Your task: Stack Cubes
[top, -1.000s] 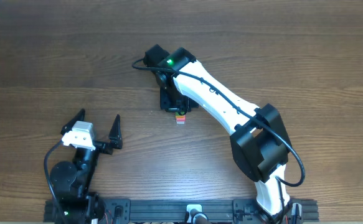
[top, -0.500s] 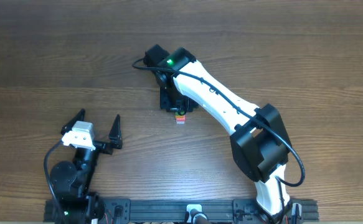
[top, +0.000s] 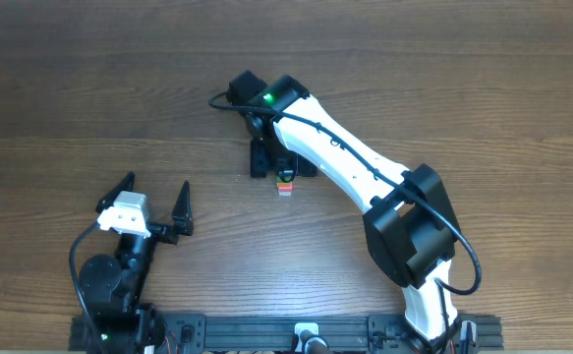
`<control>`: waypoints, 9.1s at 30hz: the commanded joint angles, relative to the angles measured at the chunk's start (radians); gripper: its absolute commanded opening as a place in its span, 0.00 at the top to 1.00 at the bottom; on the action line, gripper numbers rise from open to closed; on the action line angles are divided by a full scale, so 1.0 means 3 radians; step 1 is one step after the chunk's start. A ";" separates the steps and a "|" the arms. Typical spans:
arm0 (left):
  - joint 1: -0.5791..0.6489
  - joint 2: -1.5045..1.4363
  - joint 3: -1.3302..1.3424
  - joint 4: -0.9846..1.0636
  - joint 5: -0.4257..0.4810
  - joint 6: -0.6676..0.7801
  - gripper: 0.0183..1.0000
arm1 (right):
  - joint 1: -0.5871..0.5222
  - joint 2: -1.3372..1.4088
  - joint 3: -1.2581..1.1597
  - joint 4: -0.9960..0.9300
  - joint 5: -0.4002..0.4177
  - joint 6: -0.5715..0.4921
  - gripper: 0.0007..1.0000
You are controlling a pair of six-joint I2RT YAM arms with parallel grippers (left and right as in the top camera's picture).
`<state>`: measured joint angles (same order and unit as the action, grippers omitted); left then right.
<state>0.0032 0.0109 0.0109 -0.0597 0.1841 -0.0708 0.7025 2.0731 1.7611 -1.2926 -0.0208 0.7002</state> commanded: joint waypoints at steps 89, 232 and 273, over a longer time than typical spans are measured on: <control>0.0018 -0.0018 -0.0017 -0.0004 0.0019 0.0050 0.00 | -0.0568 0.1681 0.1890 -0.0303 -0.0080 -0.0491 0.76; 0.0018 -0.0017 -0.0017 -0.0004 0.0018 0.0050 0.00 | -0.0037 -0.0165 0.0286 -0.0362 0.0003 0.0084 0.95; 0.0018 -0.0017 -0.0017 -0.0004 0.0018 0.0050 0.00 | -0.1012 -0.0165 0.0275 0.0477 0.0398 -0.0858 0.01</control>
<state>0.0032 0.0109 0.0113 -0.0597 0.1837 -0.0708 0.4961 2.0476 1.8511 -1.1847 0.0422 0.5652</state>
